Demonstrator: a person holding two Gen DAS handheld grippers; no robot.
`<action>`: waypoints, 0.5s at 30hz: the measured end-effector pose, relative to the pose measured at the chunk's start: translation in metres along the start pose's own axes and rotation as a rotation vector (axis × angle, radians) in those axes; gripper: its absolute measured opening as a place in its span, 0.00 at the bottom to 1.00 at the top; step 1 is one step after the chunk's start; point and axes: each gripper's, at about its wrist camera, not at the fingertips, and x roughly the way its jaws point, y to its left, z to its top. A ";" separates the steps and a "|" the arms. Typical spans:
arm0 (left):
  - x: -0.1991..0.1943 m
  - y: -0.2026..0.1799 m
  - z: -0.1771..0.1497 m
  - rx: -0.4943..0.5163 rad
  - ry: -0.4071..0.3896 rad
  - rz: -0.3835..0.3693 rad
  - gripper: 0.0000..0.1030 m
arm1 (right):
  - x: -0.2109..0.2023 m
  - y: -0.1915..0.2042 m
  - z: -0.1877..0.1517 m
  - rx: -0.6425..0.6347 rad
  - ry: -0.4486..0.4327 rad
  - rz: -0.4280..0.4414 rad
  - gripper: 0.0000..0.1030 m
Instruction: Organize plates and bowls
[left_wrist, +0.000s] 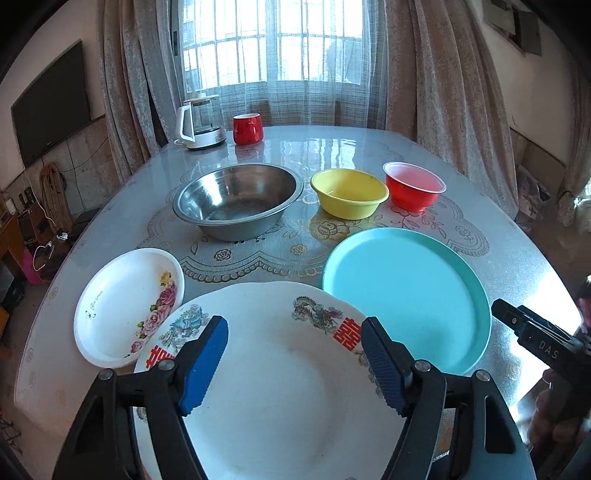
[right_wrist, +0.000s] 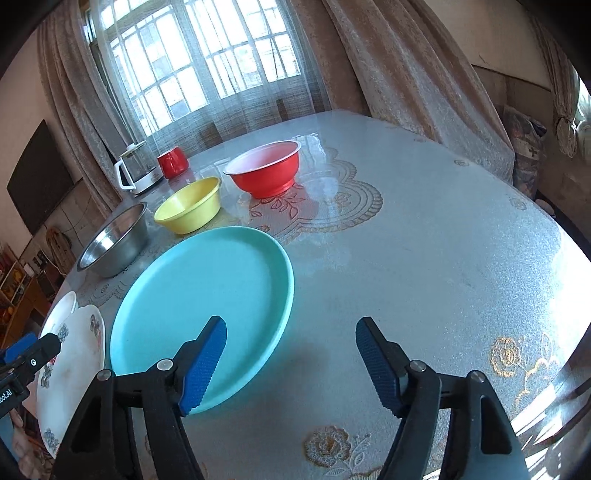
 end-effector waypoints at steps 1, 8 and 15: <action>0.005 -0.001 0.005 0.010 0.017 -0.021 0.54 | 0.002 -0.003 0.001 -0.003 0.005 -0.001 0.65; 0.048 -0.010 0.037 0.069 0.144 -0.113 0.26 | 0.019 -0.003 0.009 -0.035 0.062 0.043 0.31; 0.084 -0.019 0.061 0.119 0.235 -0.138 0.27 | 0.031 0.003 0.018 -0.059 0.105 0.077 0.28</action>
